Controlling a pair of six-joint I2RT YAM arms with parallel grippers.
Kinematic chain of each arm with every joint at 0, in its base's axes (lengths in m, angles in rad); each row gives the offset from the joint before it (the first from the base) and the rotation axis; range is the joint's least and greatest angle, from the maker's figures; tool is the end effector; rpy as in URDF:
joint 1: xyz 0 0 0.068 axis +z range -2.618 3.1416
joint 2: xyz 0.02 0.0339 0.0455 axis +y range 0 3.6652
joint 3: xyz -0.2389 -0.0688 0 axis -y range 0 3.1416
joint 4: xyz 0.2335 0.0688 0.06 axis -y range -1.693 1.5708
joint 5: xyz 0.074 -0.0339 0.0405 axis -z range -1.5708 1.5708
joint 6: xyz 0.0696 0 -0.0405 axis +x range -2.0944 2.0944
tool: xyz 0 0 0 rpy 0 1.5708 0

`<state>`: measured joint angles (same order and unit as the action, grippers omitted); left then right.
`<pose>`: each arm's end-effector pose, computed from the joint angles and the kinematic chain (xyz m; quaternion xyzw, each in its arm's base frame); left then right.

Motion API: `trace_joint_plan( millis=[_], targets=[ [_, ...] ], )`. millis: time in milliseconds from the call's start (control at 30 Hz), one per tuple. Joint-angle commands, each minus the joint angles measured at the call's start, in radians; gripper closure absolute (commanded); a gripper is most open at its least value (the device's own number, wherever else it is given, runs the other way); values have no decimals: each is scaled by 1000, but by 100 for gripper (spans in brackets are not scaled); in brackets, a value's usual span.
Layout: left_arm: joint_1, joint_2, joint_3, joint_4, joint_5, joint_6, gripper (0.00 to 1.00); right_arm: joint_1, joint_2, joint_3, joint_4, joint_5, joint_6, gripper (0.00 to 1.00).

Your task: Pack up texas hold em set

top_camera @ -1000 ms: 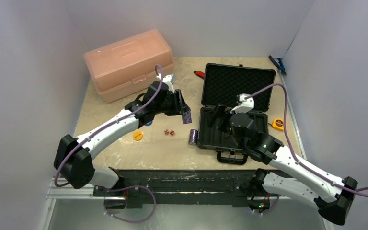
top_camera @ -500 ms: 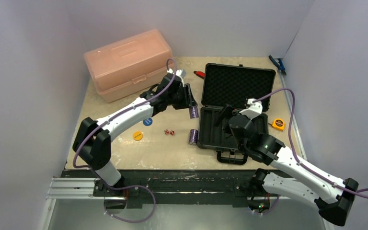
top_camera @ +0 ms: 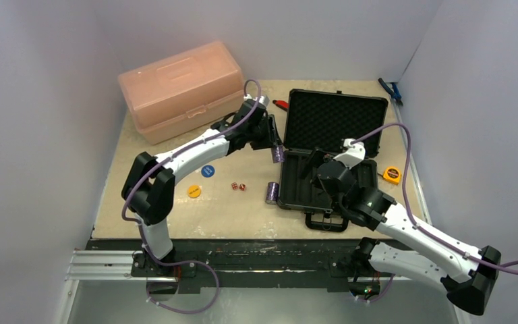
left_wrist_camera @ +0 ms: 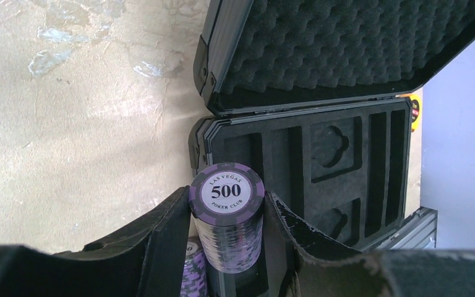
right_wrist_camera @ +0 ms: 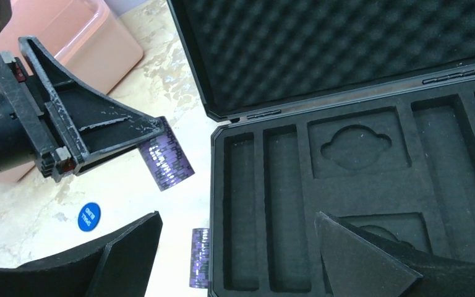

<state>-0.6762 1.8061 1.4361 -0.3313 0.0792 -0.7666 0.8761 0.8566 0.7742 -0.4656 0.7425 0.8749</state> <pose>0.3278 -0.2700 0.2248 -0.0243 0.9061 -0.3049 0.2923 0.1694 0.1297 0.2693 0.1771 0.8128 0.1475 0.5351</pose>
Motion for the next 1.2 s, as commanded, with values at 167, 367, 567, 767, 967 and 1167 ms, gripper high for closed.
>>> trace_joint_plan(
  millis=[167,367,567,767,967,1167],
  targets=[
    [-37,59,110,59,27,-19,100,-2,-6,46,-142,139,121,1],
    [-64,115,176,14,15,19,100,-2,-13,65,-328,289,299,1],
    [-84,181,239,-49,-3,62,100,-2,-19,50,-322,289,300,1],
    [-98,224,299,-127,-25,104,100,-2,1,53,-322,280,300,1],
    [-108,258,329,-174,-20,119,100,-2,22,53,-321,273,303,1],
    [-120,294,351,-216,-18,115,100,-2,43,58,-320,268,303,1]
  ],
)
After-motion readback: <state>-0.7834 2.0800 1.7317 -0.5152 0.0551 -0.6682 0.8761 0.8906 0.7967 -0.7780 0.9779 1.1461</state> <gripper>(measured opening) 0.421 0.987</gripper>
